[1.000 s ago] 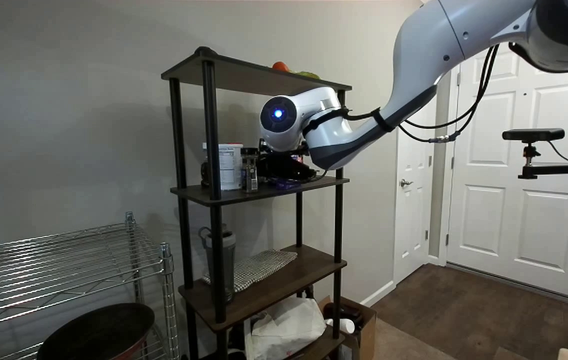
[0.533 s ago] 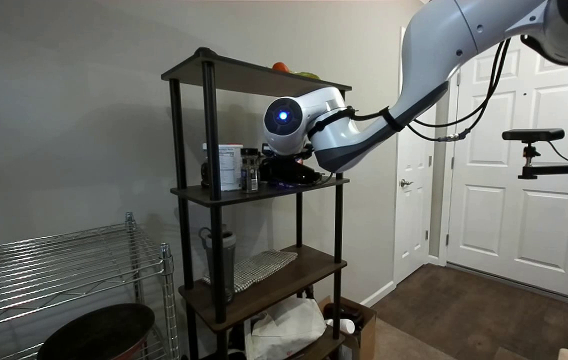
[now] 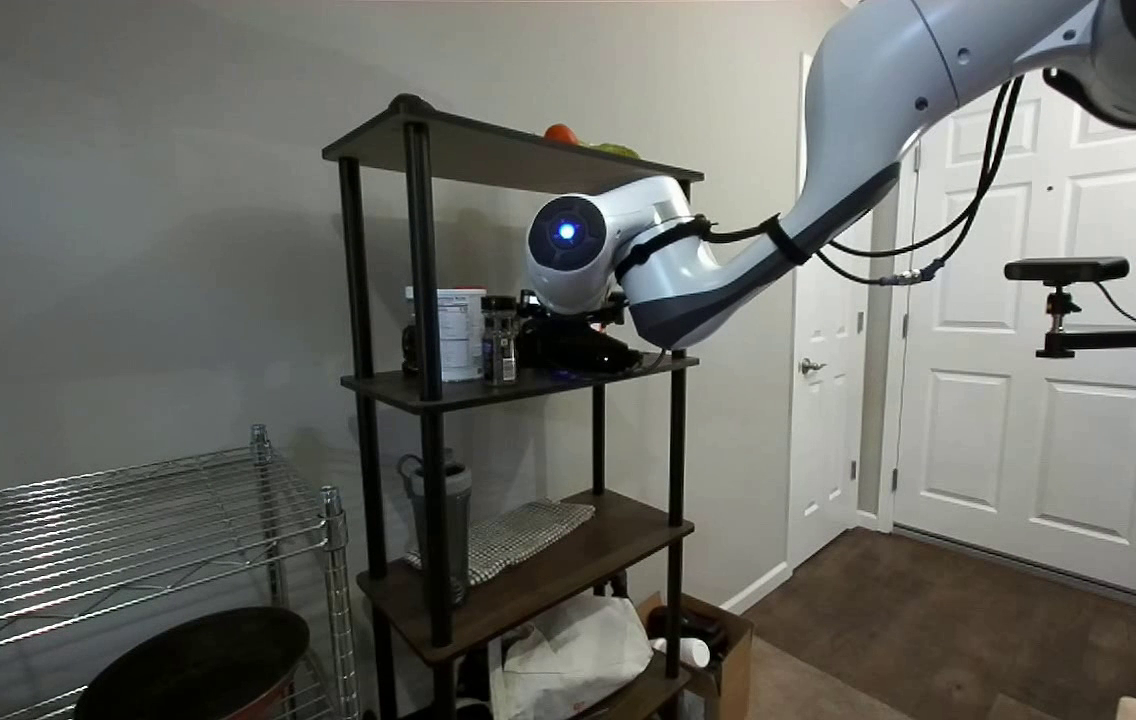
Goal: Move the orange box on the second shelf to the right
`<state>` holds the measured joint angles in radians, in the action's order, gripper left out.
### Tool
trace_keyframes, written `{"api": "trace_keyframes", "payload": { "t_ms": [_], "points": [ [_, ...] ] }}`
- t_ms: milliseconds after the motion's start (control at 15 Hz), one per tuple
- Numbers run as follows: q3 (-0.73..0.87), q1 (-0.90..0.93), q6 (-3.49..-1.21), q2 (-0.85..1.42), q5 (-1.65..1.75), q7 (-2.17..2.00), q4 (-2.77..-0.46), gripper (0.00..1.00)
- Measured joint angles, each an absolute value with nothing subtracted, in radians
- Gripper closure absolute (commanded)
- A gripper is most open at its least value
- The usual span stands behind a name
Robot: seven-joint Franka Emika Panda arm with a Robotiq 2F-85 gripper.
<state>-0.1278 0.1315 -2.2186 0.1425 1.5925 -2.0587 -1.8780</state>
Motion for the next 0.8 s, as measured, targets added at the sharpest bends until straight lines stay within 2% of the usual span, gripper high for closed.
{"api": "trace_keyframes", "payload": {
  "t_ms": [667,733,800],
  "points": [
    [-0.112,0.131,-2.214,0.221,1.593,-2.056,-1.796,0.02],
    [-0.11,0.131,-2.214,0.234,1.593,-2.056,-1.784,0.27],
    [-0.107,0.131,-2.214,0.244,1.593,-2.056,-1.772,0.27]
  ]
}}
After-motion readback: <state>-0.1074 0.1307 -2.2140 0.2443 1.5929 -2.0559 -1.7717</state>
